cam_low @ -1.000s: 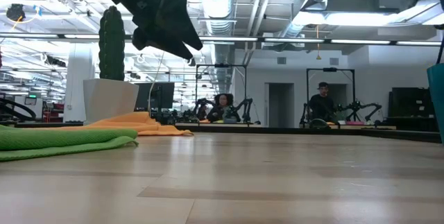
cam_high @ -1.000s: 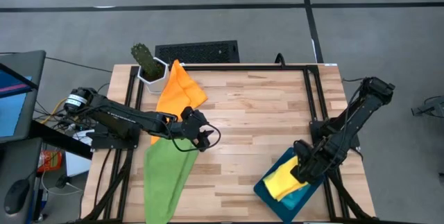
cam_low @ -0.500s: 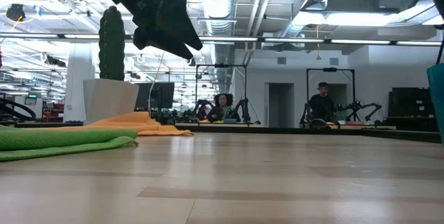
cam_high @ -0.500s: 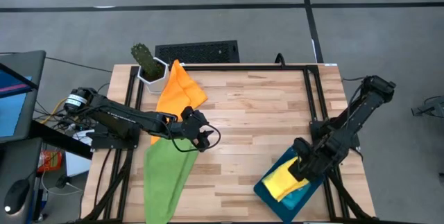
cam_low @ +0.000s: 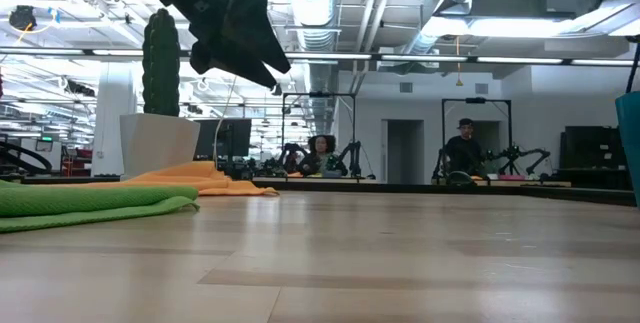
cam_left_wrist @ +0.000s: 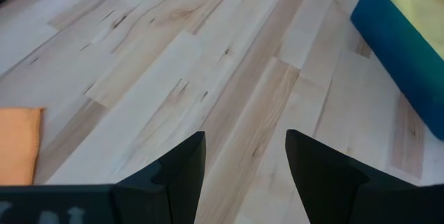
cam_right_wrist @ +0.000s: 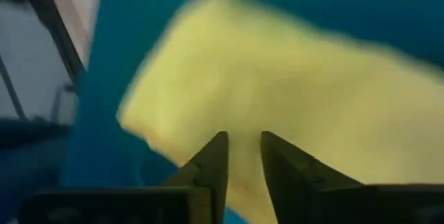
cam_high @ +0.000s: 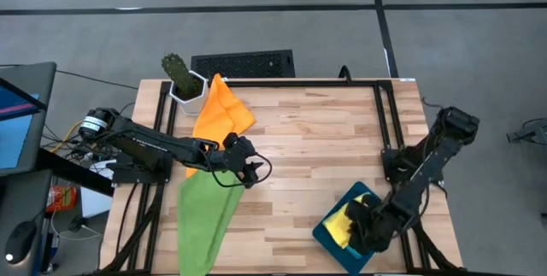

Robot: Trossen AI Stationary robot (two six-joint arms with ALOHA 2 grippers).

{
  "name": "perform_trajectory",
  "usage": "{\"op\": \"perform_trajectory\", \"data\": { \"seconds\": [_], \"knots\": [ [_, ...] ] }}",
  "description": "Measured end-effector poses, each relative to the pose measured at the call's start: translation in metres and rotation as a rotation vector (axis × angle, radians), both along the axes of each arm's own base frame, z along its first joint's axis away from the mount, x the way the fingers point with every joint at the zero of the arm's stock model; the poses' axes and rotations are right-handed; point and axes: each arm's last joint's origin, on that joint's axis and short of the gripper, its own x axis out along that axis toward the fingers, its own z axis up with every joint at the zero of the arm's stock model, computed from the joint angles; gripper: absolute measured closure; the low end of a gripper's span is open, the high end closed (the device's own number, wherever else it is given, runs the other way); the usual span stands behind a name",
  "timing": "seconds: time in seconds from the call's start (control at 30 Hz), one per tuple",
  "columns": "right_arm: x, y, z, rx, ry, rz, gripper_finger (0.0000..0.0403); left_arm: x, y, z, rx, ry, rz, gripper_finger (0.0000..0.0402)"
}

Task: Fold microfiber towels
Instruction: Put the folded yellow microfiber towel into the blue bin

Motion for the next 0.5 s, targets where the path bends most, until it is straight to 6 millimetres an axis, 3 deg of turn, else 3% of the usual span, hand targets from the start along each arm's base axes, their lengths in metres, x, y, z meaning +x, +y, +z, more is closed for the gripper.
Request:
{"op": "perform_trajectory", "data": {
  "seconds": [0.23, 0.5],
  "knots": [
    [-0.022, 0.018, -0.013, 0.027, 0.105, -0.011, 0.033, -0.001, 0.0, -0.001, 0.003, 0.011, -0.001, 0.0209],
    [-0.026, 0.017, 0.01, 0.082, -0.06, -0.04, 0.0333, -0.001, 0.0, -0.001, 0.014, 0.01, 0.004, 0.0209]
  ]
}}
